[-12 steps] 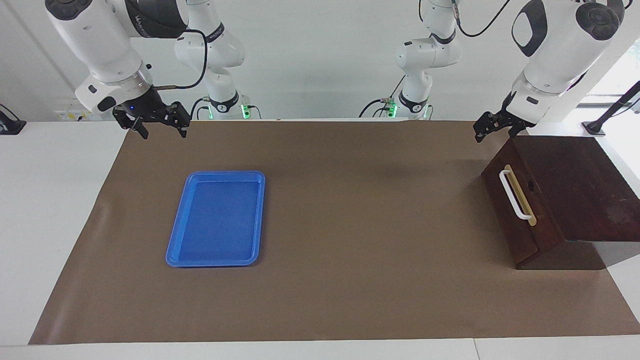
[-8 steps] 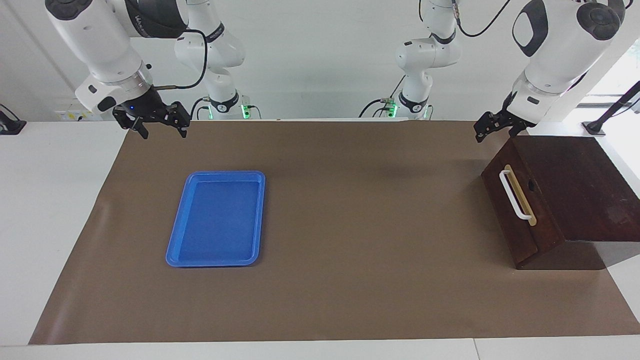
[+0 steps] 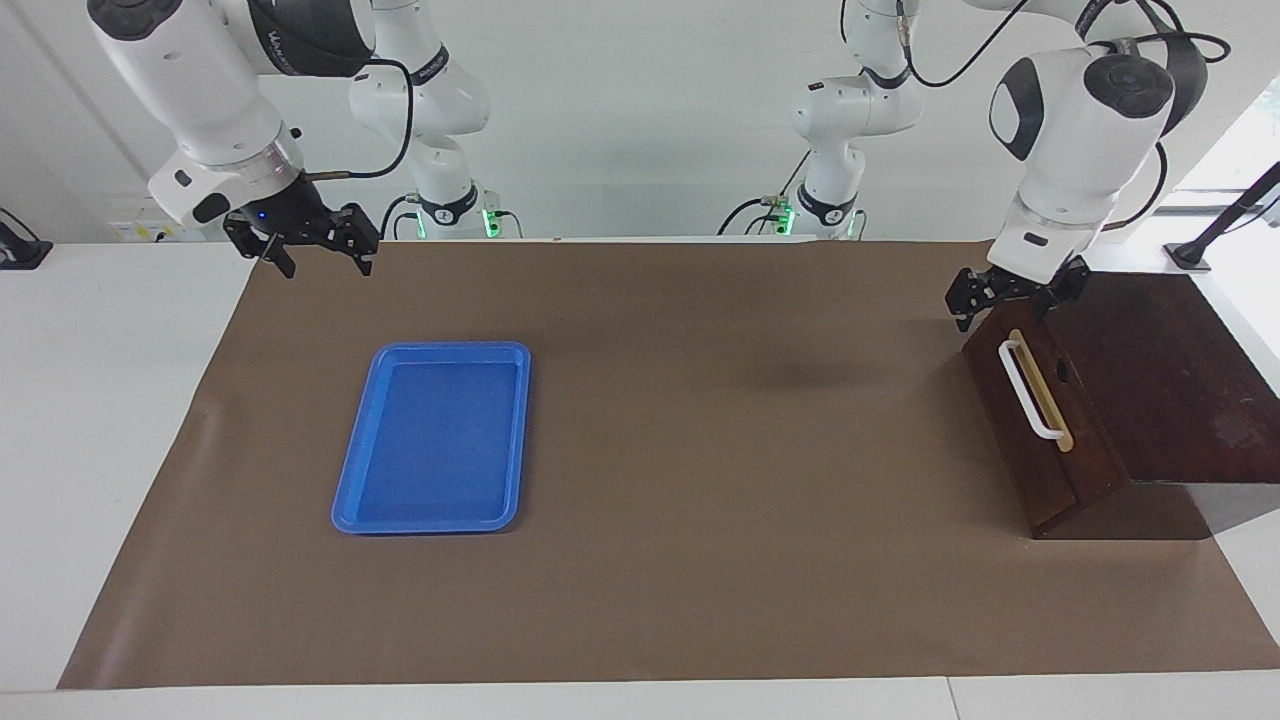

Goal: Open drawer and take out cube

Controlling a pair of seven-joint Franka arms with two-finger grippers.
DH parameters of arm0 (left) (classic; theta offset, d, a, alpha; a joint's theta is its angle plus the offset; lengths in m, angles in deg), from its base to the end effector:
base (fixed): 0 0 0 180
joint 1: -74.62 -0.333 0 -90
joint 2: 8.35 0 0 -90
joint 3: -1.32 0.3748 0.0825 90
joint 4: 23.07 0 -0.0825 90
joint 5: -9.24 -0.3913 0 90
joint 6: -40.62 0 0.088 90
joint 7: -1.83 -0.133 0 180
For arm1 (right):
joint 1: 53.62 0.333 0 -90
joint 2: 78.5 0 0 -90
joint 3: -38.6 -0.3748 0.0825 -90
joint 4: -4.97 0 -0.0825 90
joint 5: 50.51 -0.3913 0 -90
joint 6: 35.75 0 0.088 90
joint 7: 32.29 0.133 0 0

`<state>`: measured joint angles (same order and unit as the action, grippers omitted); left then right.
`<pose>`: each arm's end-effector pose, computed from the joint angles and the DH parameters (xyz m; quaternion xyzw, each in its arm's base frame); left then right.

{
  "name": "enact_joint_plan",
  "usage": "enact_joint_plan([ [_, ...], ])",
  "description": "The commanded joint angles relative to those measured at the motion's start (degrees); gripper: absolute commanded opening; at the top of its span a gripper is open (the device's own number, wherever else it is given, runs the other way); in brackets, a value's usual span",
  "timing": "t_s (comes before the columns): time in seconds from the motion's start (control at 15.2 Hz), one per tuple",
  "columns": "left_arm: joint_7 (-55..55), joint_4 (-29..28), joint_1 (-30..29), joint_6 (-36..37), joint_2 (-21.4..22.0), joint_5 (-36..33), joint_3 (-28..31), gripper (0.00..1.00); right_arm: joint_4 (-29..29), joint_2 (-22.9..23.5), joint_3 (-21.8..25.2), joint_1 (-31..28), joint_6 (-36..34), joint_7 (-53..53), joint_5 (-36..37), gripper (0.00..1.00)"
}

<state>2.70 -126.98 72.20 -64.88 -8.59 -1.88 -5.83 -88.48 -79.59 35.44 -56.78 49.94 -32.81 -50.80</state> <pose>0.5750 -0.0272 0.5628 -0.9939 0.0583 -0.0163 0.0927 0.5417 0.0010 0.6333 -0.9983 -0.0045 0.0582 0.0023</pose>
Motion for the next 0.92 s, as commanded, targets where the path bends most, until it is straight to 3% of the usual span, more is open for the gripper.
enact_joint_plan([
  [0.0, -3.24, -1.03, 0.4, -5.93, -3.7, -5.3, 0.56, 1.0, -0.51, -0.67, -0.62, -0.97, 0.7, -1.67, 1.34, 1.0],
  [0.2, -3.24, -4.36, -0.31, -13.22, -5.55, -11.8, 0.56, 1.0, -0.51, -0.67, -0.62, -0.97, 0.7, -1.67, 1.34, 1.0],
  [0.46, -3.33, -8.49, -2.84, -20.17, -6.79, -13.14, 0.65, 1.0, -0.51, -0.67, -0.62, -1.32, 0.7, -1.5, 1.34, 1.0],
  [0.86, -3.06, -11.31, -1.98, -21.24, -6.53, -13.14, 0.56, 1.0, -0.51, -0.67, -0.62, -1.41, 0.7, -1.67, 1.34, 1.0],
])
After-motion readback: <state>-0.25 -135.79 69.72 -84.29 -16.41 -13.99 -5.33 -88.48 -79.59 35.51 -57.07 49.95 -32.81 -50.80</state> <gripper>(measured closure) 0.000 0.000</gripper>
